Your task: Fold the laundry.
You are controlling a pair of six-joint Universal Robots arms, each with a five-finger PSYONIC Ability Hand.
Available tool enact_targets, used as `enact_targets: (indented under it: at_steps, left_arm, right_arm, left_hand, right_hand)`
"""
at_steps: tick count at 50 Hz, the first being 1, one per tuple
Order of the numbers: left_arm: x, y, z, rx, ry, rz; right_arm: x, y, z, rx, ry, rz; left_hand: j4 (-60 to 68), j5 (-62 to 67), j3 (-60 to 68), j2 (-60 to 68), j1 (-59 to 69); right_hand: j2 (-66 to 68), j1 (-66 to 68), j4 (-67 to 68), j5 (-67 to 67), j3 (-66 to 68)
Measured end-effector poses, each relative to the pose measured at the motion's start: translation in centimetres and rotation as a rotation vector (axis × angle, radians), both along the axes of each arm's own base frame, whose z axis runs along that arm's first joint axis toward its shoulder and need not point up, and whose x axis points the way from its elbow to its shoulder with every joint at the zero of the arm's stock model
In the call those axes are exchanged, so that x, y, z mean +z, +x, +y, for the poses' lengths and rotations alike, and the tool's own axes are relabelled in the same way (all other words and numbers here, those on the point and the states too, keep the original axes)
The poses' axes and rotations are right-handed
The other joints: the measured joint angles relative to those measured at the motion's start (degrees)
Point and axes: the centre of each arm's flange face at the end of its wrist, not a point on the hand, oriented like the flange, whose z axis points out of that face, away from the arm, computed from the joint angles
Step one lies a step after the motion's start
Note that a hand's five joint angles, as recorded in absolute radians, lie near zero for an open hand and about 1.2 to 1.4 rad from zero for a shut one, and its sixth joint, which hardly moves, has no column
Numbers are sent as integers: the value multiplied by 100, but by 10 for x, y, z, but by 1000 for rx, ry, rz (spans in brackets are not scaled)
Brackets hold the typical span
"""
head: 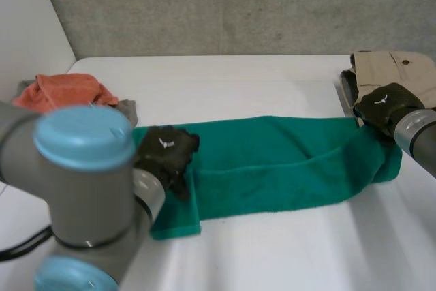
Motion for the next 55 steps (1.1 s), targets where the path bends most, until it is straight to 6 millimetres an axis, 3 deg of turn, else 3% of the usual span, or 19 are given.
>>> enact_targets:
  at_steps: [12, 23, 30, 39, 45, 46, 48, 50, 55]
  left_arm:
    - [-53, -28, 8, 65, -83, -38]
    - [-75, -53, -6, 62, -92, -35]
    - [-79, -50, -17, 151, -114, -61]
    - [-85, -20, -28, 234, -126, -218]
    - [-78, -3, -28, 252, -130, -256]
    - [-73, 1, -28, 257, -136, -252]
    - [-64, 6, -27, 264, -147, -239]
    - [-51, 11, -26, 274, -165, -220]
    - [-15, 25, -23, 277, -213, -209]
  right_arm:
    - [-13, -1, 7, 6, 16, 7]
    - [-21, -1, 10, 9, 23, 8]
    - [-24, -1, 11, 10, 28, 11]
    - [-23, -4, 8, 10, 14, 36]
    - [-22, -9, 5, -3, 9, 40]
    - [-22, -10, 4, -6, 8, 41]
    - [-21, -11, 3, -10, 6, 41]
    - [-19, -12, 3, -12, 0, 41]
    - [-2, -16, 4, -19, -42, 55]
  left_hand:
    - [0, 0, 0, 0, 0]
    - [0, 0, 0, 0, 0]
    - [0, 0, 0, 0, 0]
    - [41, 48, 22, 21, 23]
    - [1121, 992, 1123, 1105, 1192]
    - [2602, 2519, 2518, 2525, 2775]
    - [3657, 3579, 3610, 3626, 3714]
    - [4281, 4092, 4170, 4185, 3948]
    - [4409, 4117, 4289, 4305, 3948]
  right_hand:
    - [0, 0, 0, 0, 0]
    - [0, 0, 0, 4, 0]
    - [0, 0, 0, 4, 0]
    - [0, 0, 0, 4, 0]
    - [0, 0, 0, 5, 0]
    - [0, 0, 0, 5, 0]
    - [0, 0, 0, 5, 0]
    - [0, 0, 0, 5, 0]
    - [0, 0, 0, 5, 0]
